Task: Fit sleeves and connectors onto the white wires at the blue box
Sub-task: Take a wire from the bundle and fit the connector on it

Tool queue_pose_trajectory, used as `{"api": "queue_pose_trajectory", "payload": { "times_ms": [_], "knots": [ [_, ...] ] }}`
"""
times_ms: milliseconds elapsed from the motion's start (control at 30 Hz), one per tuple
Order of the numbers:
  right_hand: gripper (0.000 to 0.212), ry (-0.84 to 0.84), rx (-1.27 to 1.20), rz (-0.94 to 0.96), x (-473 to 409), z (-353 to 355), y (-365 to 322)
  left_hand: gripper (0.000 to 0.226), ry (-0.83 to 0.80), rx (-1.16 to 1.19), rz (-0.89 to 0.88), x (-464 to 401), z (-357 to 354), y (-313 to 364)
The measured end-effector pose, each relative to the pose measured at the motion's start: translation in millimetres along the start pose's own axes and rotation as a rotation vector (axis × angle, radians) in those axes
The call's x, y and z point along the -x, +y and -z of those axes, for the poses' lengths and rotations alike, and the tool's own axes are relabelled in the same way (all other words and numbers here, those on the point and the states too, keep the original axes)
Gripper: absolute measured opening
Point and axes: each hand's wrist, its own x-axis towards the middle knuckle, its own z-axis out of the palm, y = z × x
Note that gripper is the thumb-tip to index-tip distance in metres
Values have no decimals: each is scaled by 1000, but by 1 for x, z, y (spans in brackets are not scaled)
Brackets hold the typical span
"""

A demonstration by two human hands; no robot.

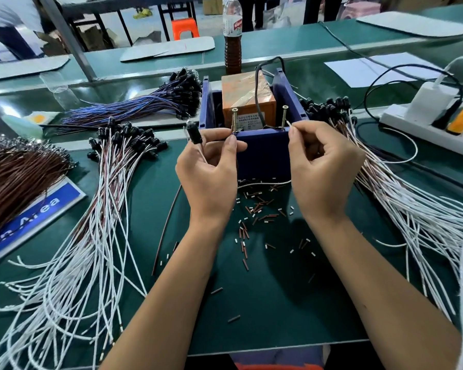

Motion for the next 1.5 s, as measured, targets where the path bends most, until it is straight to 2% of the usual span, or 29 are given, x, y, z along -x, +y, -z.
{"api": "queue_pose_trajectory", "payload": {
  "times_ms": [933, 1167, 1400, 1500],
  "knots": [
    [16, -57, -9, 15, 3, 2, -5, 5, 30, -29, -72, 2, 2, 8],
    [16, -58, -31, 23, 3, 1, -4, 12, 34, -29, -68, 3, 2, 9],
    [16, -66, -41, 14, 3, 3, -3, 8, 28, -28, -71, 2, 2, 9],
    [15, -58, -66, -39, 0, 6, -1, 7, 74, 8, -93, 6, 3, 13]
  ]
}}
